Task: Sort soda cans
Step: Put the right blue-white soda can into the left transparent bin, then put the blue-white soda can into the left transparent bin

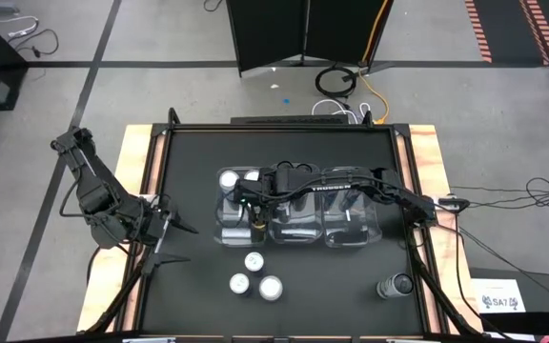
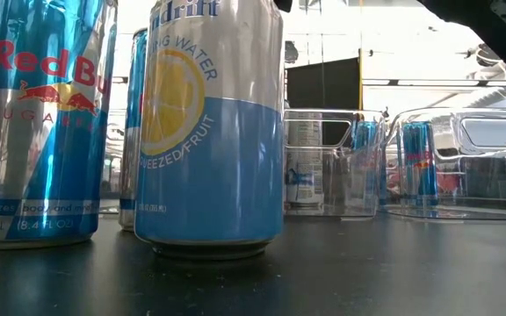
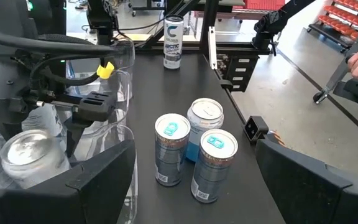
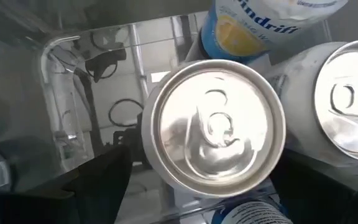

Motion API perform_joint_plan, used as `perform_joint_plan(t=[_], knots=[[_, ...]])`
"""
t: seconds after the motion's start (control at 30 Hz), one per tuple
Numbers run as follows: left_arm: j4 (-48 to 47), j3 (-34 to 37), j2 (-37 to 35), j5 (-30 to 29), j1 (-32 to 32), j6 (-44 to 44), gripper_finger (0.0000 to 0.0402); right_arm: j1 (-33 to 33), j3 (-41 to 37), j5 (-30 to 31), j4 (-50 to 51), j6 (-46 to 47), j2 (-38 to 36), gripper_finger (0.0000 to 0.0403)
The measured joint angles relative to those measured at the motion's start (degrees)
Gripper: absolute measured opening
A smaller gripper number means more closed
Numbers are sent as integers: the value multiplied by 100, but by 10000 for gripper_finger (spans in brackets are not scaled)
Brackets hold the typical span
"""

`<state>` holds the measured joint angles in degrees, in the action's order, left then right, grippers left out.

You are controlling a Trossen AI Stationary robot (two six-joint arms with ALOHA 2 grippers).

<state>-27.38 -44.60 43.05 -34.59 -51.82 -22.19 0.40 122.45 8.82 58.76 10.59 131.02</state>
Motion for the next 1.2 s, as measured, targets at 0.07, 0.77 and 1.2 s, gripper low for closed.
perform_joint_plan(t=[0.07,0.77,1.2], knots=[[0,0,0,0,-1,-1,341,0,0,6,4,-4,1,362],[-7,0,1,-4,1,3,341,63,-9,-7,21,1551,-1564,377],[33,0,0,-660,264,-23,341,1604,-7,571,2713,5903,-1946,377]])
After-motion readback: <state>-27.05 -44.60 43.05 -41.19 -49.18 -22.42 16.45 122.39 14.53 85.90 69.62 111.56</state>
